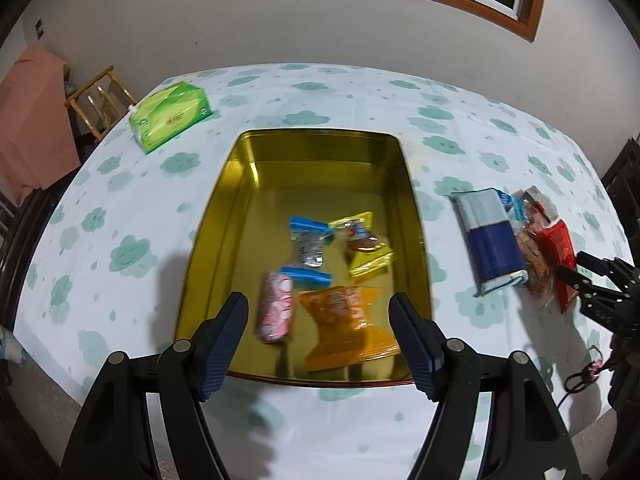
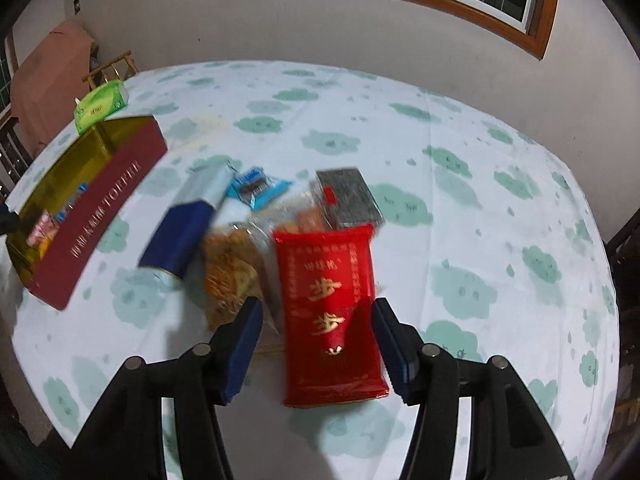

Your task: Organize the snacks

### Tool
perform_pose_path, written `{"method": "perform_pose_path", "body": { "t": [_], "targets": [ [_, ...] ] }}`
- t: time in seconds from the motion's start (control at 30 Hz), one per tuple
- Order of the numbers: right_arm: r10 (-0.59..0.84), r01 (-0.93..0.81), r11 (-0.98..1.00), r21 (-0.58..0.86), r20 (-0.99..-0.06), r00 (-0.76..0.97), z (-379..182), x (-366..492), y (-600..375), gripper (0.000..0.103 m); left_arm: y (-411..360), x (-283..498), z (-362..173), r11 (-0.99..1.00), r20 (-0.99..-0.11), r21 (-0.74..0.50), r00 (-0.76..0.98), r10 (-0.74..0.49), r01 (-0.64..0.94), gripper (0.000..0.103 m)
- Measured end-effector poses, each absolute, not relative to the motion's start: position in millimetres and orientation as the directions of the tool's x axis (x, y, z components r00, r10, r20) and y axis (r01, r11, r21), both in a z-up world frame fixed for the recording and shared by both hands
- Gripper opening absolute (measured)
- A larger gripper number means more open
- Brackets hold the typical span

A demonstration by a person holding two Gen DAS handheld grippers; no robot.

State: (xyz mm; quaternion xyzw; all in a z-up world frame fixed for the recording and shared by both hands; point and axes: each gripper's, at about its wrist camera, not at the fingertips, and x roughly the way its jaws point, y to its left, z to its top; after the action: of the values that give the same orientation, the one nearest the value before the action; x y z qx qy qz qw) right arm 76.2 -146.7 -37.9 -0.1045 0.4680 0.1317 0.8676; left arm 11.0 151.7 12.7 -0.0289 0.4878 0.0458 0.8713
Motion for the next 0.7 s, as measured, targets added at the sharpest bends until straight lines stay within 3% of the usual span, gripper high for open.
{"method": "perform_pose_path", "body": {
  "t": [0.43,0.5,0.7],
  "targets": [
    [0.207,-0.294,0.954,0.051,-0.822,0.530,-57.3,82.6,-168.0,0.058,87.4,31.6,8.2,1.000,-0.866,0.016,0.499,0.018,-0.007,0.071],
    [0.232,-0.287,0.954,0.085,-0.814,0.533,-58.5,78.9,-173.2,0.050,76.3,34.6,5.8,1.000,-0.871,0.016,0.491,0.008,0.011,0.071],
    [0.238,-0.266,0.958,0.104,-0.808,0.540,-58.4,66.6,-187.3,0.048,44.6,43.3,-2.8,0.998,-0.879,0.010,0.476,-0.024,0.067,0.071]
  ]
}}
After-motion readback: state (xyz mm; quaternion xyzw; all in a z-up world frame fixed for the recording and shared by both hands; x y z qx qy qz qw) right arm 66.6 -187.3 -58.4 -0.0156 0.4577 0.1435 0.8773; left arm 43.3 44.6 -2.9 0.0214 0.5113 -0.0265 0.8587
